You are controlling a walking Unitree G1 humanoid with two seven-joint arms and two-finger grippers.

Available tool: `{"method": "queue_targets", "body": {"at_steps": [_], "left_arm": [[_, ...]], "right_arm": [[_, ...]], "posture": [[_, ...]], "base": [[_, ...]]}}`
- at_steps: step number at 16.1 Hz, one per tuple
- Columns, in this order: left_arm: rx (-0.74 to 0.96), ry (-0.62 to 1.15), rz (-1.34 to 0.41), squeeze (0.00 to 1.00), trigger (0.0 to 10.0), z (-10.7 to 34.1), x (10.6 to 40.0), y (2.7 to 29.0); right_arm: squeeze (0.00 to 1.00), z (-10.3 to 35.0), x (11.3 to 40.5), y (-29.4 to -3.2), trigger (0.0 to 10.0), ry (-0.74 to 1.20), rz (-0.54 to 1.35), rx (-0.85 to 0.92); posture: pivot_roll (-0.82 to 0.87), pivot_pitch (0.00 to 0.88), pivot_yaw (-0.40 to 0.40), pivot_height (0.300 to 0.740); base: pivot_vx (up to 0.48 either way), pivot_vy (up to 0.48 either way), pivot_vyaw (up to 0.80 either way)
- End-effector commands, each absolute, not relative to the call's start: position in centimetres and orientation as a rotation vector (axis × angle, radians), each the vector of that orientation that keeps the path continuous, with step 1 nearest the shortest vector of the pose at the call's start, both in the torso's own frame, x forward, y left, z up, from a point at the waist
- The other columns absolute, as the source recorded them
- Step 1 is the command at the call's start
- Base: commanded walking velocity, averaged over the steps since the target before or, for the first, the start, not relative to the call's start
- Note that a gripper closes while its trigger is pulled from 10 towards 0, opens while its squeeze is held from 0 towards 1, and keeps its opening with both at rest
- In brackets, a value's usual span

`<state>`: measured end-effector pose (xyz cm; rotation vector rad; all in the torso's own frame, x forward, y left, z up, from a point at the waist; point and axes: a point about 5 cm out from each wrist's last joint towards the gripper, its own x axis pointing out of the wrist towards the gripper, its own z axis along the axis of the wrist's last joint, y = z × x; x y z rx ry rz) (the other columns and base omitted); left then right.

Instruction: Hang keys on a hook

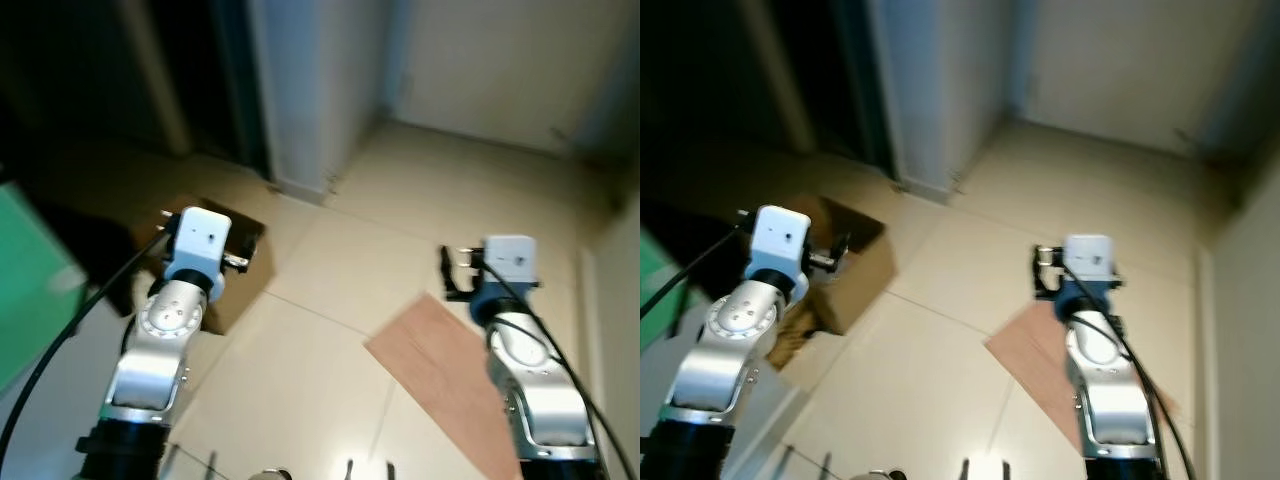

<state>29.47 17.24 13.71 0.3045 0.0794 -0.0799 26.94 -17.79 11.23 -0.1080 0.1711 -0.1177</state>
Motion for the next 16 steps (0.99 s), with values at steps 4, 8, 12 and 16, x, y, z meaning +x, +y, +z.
{"method": "queue_targets", "body": {"at_steps": [4, 8, 12, 16], "left_arm": [[0.296, 0.077, -0.03, 0.0, 10.0, 13.8, 29.8, 18.4], [0.289, 0.086, -0.085, 0.0, 10.0, 13.8, 29.4, 18.1], [0.224, 0.11, -0.1, 0.0, 10.0, 13.8, 29.4, 17.8], [0.258, 0.11, -0.105, 0.0, 10.0, 13.9, 29.6, 17.8]], "right_arm": [[1.0, 11.4, 27.2, -18.3, 10.0, 0.197, -0.207, -0.101], [1.0, 11.5, 27.3, -17.9, 10.0, 0.149, -0.126, -0.119], [1.0, 11.4, 27.5, -17.1, 10.0, 0.164, -0.107, -0.073], [1.0, 11.4, 27.5, -17.2, 10.0, 0.177, -0.104, -0.06]], "posture": [[-0.05, 0.0, -0.013, 0.74], [-0.05, 0.0, -0.017, 0.74], [-0.05, 0.0, -0.013, 0.74], [-0.05, 0.0, -0.012, 0.74]], "base": [[0.0, 0.0, 0.8], [0.0, 0.0, 0.8], [0.0, 0.0, 0.8], [0.0, 0.0, 0.8]]}}
